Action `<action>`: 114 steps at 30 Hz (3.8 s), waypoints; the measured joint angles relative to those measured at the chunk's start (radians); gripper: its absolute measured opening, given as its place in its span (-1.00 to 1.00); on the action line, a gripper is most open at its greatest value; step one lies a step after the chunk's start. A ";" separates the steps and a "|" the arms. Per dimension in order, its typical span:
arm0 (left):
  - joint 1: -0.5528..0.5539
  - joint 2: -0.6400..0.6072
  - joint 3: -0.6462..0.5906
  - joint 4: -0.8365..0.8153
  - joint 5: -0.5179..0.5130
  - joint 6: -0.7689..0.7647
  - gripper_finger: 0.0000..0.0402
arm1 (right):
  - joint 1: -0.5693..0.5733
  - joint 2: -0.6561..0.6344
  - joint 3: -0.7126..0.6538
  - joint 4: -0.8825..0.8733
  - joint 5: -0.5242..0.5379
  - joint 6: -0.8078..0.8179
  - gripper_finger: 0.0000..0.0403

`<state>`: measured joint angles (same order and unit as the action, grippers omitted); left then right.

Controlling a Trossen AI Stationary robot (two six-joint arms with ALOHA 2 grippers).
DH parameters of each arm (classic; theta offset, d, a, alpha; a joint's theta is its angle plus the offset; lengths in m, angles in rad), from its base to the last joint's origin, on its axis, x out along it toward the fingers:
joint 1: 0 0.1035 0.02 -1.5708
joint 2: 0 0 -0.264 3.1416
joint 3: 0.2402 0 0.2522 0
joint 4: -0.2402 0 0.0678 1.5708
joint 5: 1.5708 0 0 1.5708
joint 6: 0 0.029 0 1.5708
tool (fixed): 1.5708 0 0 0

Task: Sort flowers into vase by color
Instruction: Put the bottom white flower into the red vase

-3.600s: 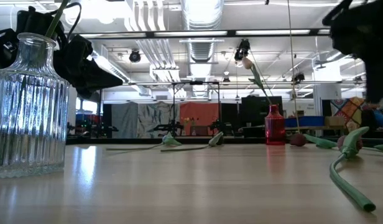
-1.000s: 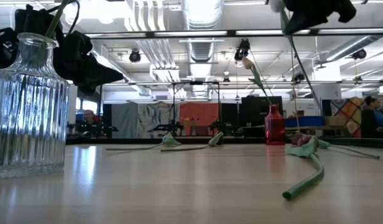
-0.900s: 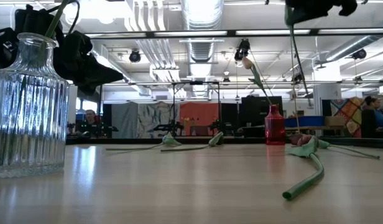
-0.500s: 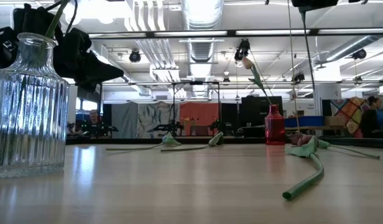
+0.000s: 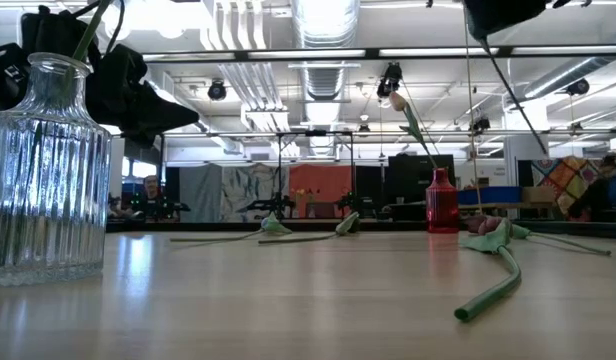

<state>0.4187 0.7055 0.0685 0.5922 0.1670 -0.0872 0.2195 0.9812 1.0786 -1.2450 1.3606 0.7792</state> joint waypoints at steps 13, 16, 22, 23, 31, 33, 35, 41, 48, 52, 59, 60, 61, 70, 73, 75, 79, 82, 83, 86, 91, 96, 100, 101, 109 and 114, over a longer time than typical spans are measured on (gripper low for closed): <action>0.000 0.000 0.000 0.000 0.001 0.000 -1.00 | -0.186 0.010 -0.097 0.815 -0.553 -0.887 -0.96; 0.000 0.000 0.000 -0.001 0.001 0.000 -1.00 | -0.263 0.008 -0.145 0.986 -0.568 -0.998 -0.96; 0.000 0.000 0.000 -0.001 0.001 0.011 -1.00 | -0.388 -0.006 -0.267 1.354 -0.545 -1.144 -0.96; 0.000 0.000 0.000 -0.001 0.001 0.011 -1.00 | -0.402 -0.007 -0.293 1.427 -0.545 -1.168 -0.96; 0.000 0.000 0.000 0.000 0.001 0.006 -1.00 | -0.468 -0.010 -0.454 1.845 -0.508 -1.295 -0.96; 0.000 0.000 0.000 0.001 0.001 0.006 -1.00 | -0.470 -0.011 -0.466 1.912 -0.494 -1.316 -0.96; 0.000 0.000 0.000 0.001 0.001 0.002 -1.00 | -0.471 -0.011 -0.471 1.962 -0.483 -1.337 -0.96; 0.000 0.000 0.000 0.001 0.001 0.000 -1.00 | -0.501 -0.011 -0.471 2.038 -0.471 -1.364 -0.96; 0.000 0.000 0.000 -0.001 0.001 0.000 -1.00 | -0.553 -0.011 -0.503 2.037 -0.501 -1.305 -0.96; 0.000 0.000 0.000 -0.001 0.001 0.000 -1.00 | -0.579 -0.011 -0.526 2.040 -0.528 -1.262 -0.96; 0.000 0.000 0.000 -0.001 0.001 0.000 -1.00 | -0.617 -0.011 -0.549 2.040 -0.531 -1.204 -0.92; 0.000 0.000 0.000 -0.001 0.001 0.000 -1.00 | -0.621 -0.011 -0.551 2.040 -0.531 -1.191 -0.90; 0.000 0.000 0.000 -0.001 0.001 0.000 -1.00 | -0.626 -0.011 -0.554 2.040 -0.531 -1.178 -0.88; 0.000 0.000 0.000 -0.014 0.001 0.000 -1.00 | -0.668 -0.011 -0.588 1.983 -0.523 -1.042 -0.55; 0.000 0.000 0.000 -0.018 0.001 0.000 -1.00 | -0.679 -0.011 -0.589 1.913 -0.522 -0.988 -0.45; 0.000 0.000 0.000 -0.018 0.001 0.000 -1.00 | -0.679 -0.011 -0.589 1.880 -0.522 -0.954 -0.40; 0.000 0.000 0.000 -0.018 0.001 0.000 -1.00 | -0.679 -0.011 -0.586 1.830 -0.513 -0.918 -0.30; 0.000 0.000 0.000 -0.018 0.001 0.000 -1.00 | -0.679 -0.010 -0.577 1.779 -0.486 -0.902 -0.19; 0.000 0.000 0.000 -0.018 0.001 0.000 -1.00 | -0.679 -0.010 -0.573 1.764 -0.485 -0.900 -0.15; 0.000 0.000 0.000 -0.018 0.001 0.000 -1.00 | -0.677 -0.010 -0.551 1.689 -0.487 -0.883 -0.03; 0.001 0.000 0.029 -0.062 0.001 0.011 -1.00 | -0.676 -0.011 -0.489 1.551 -0.487 -0.880 0.13; 0.006 0.015 0.119 -0.195 -0.002 0.064 -1.00 | -0.676 -0.011 -0.401 1.367 -0.503 -0.836 0.23; 0.015 0.070 0.193 -0.262 -0.001 0.098 -1.00 | -0.665 -0.012 -0.333 1.231 -0.507 -0.815 0.30; 0.016 0.089 0.209 -0.270 -0.001 0.104 -1.00 | -0.659 -0.012 -0.317 1.199 -0.508 -0.814 0.31; 0.018 0.308 0.349 -0.348 0.000 0.148 -1.00 | -0.588 -0.012 -0.177 0.974 -0.502 -0.800 0.35; 0.018 0.444 0.421 -0.375 0.000 0.157 -1.00 | -0.558 -0.013 -0.096 0.882 -0.494 -0.799 0.35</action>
<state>0.4370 1.1490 0.4894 0.2167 0.1670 0.0701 -0.3380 0.9680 0.9830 -0.3632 0.8666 -0.0201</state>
